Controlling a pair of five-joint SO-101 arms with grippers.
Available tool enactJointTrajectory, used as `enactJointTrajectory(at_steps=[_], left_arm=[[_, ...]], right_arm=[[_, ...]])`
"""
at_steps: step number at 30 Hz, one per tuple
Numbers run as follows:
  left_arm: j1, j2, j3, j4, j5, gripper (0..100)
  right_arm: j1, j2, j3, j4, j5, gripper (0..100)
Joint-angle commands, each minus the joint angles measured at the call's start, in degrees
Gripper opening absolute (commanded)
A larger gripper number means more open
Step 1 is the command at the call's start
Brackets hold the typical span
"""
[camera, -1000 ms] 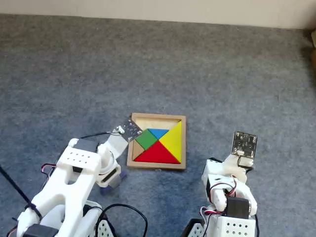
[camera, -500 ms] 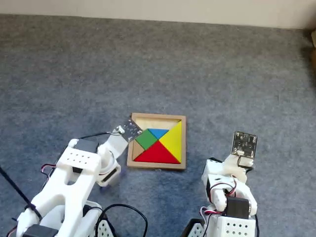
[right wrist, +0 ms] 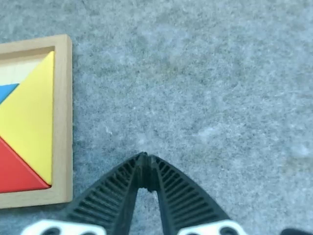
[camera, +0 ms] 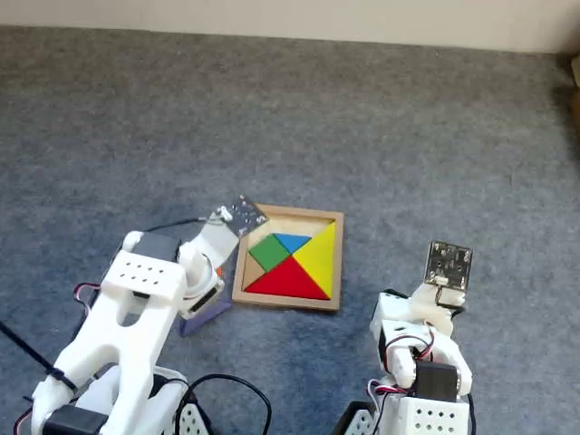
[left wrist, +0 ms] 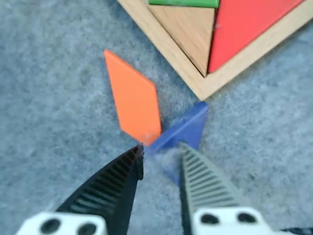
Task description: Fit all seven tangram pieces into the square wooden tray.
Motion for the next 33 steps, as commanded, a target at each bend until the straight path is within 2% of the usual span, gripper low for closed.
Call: enactJointTrajectory(at_steps=[1, 7, 12, 15, 19, 24, 30, 33], left_arm=[[-0.40, -1.01, -6.90, 4.75, -0.26, 8], [-0.75, -1.01, -8.13, 7.03, -0.18, 9], [-0.75, -1.01, -6.46, 9.76, -0.35, 23], [-0.57, -1.01, -2.95, 5.45, -0.53, 25], [-0.84, -1.01, 3.82, -3.52, -5.98, 25], [-0.92, -0.92, 9.19, -12.48, -6.15, 25], [-0.92, -0.57, 11.56, -15.91, -6.15, 25], [-0.84, -0.57, 11.82, -16.18, -6.24, 21]], right_arm=[[0.66, -0.66, 5.67, -1.10, 0.18, 0.6], [0.66, -0.66, 5.67, -1.10, 0.18, 0.6], [0.66, -0.66, 5.67, -1.10, 0.26, 0.6], [0.66, -0.66, 5.67, -1.10, 0.26, 0.6], [0.66, -0.66, 5.67, -1.10, 0.26, 0.6], [0.66, -0.66, 5.67, -1.10, 0.26, 0.6], [0.66, -0.66, 5.67, -1.10, 0.26, 0.6], [0.66, -0.66, 5.67, -1.10, 0.26, 0.6]])
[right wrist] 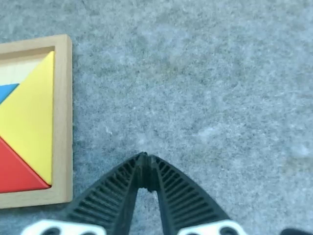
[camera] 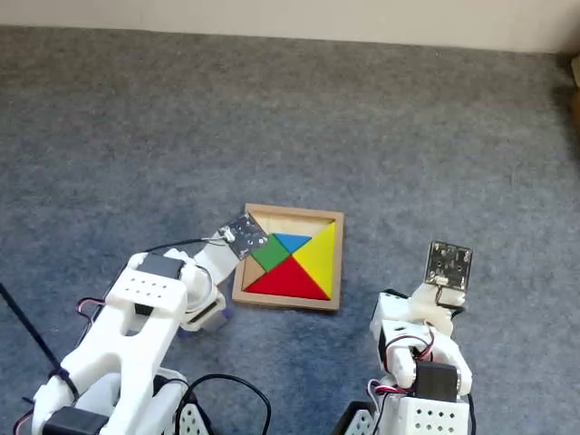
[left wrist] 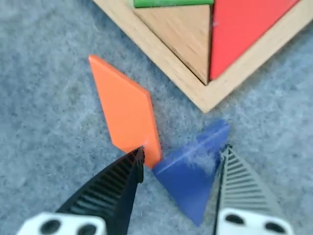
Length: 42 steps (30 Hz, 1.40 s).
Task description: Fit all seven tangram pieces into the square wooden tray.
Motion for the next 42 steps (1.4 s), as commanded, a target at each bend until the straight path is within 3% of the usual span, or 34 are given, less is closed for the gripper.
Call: enactJointTrajectory(at_steps=[1, 6, 12, 21, 27, 32, 36, 42], left_arm=[[-0.66, -0.48, 0.22, -0.97, -0.62, 19], [-0.66, -0.92, -0.04, 0.00, -0.62, 15], [-0.84, -1.01, -6.90, 10.02, -0.53, 14], [-10.51, -0.92, -14.46, 13.27, -0.70, 14], [-10.86, -0.92, -14.73, 16.09, -0.70, 15], [-10.95, -1.01, -14.20, 18.73, -0.62, 24], [-10.86, -0.57, -11.56, 16.53, -0.53, 24], [-15.25, -0.40, -2.42, 1.85, -0.79, 24]], right_arm=[[0.66, -0.66, 5.67, -1.10, 0.26, 0.6], [0.66, -0.66, 5.67, -1.10, 0.26, 0.6], [0.66, -0.66, 5.67, -1.10, 0.26, 0.6], [0.66, -0.66, 5.67, -1.10, 0.35, 0.6], [0.66, -0.66, 5.67, -1.10, 0.35, 0.6], [0.66, -0.66, 5.67, -1.10, 0.35, 0.6], [0.66, -0.66, 5.67, -1.10, 0.35, 0.6], [0.75, -0.66, 5.67, -1.10, 0.35, 0.6]])
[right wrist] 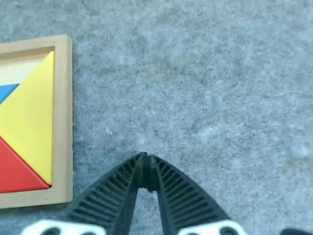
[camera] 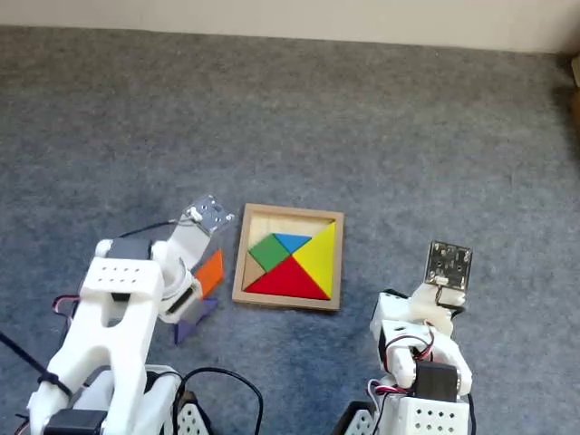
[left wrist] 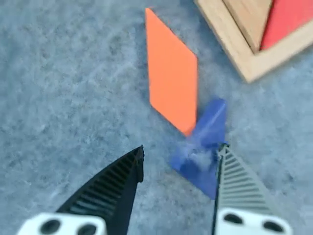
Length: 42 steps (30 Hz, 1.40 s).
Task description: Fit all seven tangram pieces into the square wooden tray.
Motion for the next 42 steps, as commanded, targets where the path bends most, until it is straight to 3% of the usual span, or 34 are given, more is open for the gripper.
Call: enactJointTrajectory(at_steps=[1, 9, 15, 23, 30, 42], left_arm=[[-6.11, -0.40, 4.88, -9.32, -1.23, 24], [-15.96, -0.84, 5.41, -9.76, -10.11, 24], [-18.15, -0.92, 0.75, -8.18, -10.37, 24], [-17.63, -1.01, -11.82, 4.04, -10.37, 24], [-16.13, -0.66, -13.05, 4.22, -10.90, 25], [-8.48, -0.31, -12.88, 4.13, -24.00, 31]], right_arm=[[0.75, -0.66, 5.67, -1.10, 0.35, 0.6], [0.75, -0.66, 5.67, -1.10, 0.35, 0.6], [0.75, -0.66, 5.67, -1.10, 0.26, 0.6], [0.75, -0.66, 5.67, -1.10, 0.26, 0.6], [0.84, -0.66, 5.67, -1.10, 0.26, 0.6], [0.84, -0.66, 5.67, -1.10, 0.26, 0.6]])
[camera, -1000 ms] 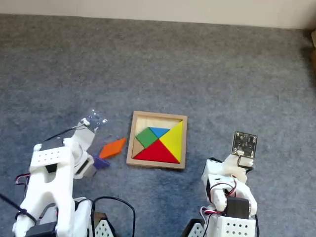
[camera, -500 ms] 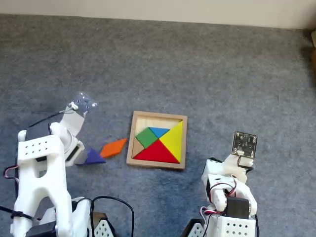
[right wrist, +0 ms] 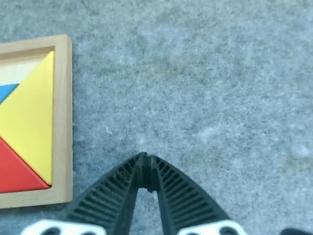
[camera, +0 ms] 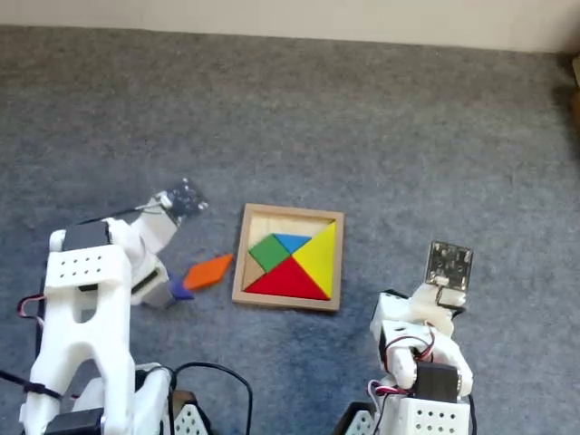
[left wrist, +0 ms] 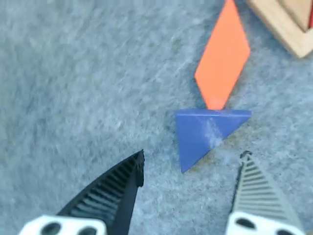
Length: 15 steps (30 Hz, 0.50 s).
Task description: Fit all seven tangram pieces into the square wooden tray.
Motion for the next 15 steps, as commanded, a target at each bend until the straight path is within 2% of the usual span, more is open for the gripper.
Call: enactJointTrajectory(at_steps=[1, 6, 9, 15], left_arm=[[2.24, -0.04, -2.68, 0.09, -4.92, 31], [2.24, 6.81, -3.30, -2.81, -8.00, 30], [2.07, 12.35, -4.26, -6.59, -7.82, 30], [2.42, 19.38, -7.69, -7.91, -8.09, 30]], right_arm=[[0.84, -0.66, 5.67, -1.10, 0.26, 0.6], [0.84, -0.66, 5.67, -1.10, 0.26, 0.6], [0.84, -0.66, 5.67, -1.10, 0.35, 0.6], [0.84, -0.66, 5.67, -1.10, 0.35, 0.6]])
